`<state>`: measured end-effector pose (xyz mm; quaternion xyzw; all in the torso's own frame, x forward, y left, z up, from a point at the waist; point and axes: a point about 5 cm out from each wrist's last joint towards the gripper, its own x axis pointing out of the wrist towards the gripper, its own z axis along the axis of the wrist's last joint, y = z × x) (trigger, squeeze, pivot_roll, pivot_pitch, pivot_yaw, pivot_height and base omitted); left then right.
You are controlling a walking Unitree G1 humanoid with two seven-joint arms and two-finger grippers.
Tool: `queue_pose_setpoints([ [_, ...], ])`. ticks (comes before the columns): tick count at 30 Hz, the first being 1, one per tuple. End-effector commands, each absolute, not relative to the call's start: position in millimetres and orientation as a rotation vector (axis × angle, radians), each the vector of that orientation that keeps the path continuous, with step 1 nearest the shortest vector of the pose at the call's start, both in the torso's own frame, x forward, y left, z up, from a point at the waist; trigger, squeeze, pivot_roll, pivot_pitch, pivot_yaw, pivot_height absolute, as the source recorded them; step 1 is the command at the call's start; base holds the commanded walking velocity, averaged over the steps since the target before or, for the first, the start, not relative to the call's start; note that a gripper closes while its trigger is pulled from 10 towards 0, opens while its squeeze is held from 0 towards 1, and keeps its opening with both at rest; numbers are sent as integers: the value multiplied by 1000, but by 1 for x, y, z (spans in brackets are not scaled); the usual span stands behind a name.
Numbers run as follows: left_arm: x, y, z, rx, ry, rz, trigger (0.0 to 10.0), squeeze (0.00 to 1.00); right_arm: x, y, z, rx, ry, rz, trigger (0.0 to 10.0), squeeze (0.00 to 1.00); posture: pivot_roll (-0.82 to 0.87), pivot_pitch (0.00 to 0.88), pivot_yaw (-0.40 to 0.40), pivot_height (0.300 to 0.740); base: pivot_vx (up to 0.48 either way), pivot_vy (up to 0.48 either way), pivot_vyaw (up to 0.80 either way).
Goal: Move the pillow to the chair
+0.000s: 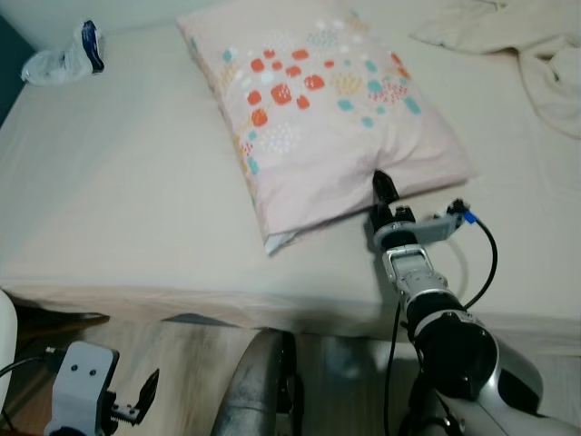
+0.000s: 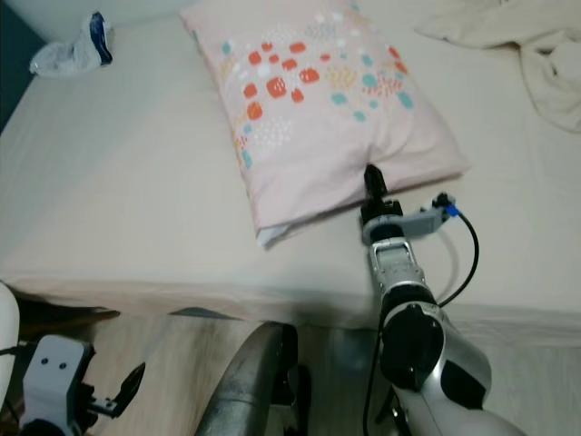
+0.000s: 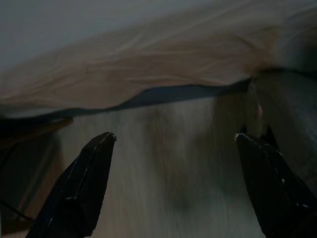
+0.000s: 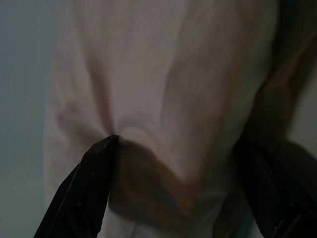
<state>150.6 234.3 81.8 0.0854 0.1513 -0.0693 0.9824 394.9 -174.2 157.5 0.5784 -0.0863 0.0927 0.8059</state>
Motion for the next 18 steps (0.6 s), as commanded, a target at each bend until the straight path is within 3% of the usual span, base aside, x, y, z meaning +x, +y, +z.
queue_pose_setpoints([
  [1,139,238,75,169,376,-141,10000,0,394,-161,152,1243,-129,233,10000,0,477,497,261,606,0,0,0],
  [8,135,233,77,166,398,-165,10000,0,400,-156,164,1246,-124,235,10000,0,478,513,269,606,0,0,0],
  [14,134,235,82,172,411,-176,10000,0,407,-103,205,1271,-156,532,10000,0,473,516,276,606,0,0,0],
  [18,133,232,83,169,412,-181,10000,0,408,-90,217,1243,-162,596,10000,0,469,520,273,606,0,0,0],
])
